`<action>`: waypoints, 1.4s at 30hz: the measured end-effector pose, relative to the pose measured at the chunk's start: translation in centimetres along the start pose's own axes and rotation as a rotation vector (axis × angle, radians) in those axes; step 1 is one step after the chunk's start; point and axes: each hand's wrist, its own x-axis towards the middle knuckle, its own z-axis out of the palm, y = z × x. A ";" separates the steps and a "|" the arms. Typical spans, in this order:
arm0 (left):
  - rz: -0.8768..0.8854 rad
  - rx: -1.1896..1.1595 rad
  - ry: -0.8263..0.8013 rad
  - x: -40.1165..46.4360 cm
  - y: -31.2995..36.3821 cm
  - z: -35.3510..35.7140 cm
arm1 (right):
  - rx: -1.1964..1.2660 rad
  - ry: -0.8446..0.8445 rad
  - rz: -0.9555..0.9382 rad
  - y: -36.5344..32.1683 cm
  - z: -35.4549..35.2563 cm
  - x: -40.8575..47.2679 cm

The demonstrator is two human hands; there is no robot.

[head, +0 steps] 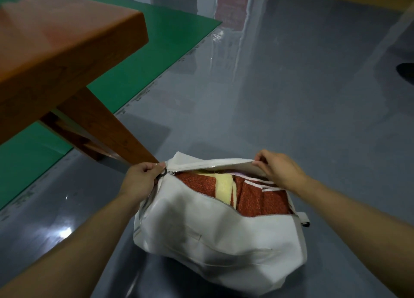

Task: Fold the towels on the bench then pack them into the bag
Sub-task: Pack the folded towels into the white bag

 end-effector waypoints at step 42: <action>1.021 0.781 -0.722 -8.6 0.8 21.5 | 0.784 -0.163 0.528 4.1 -1.6 -3.8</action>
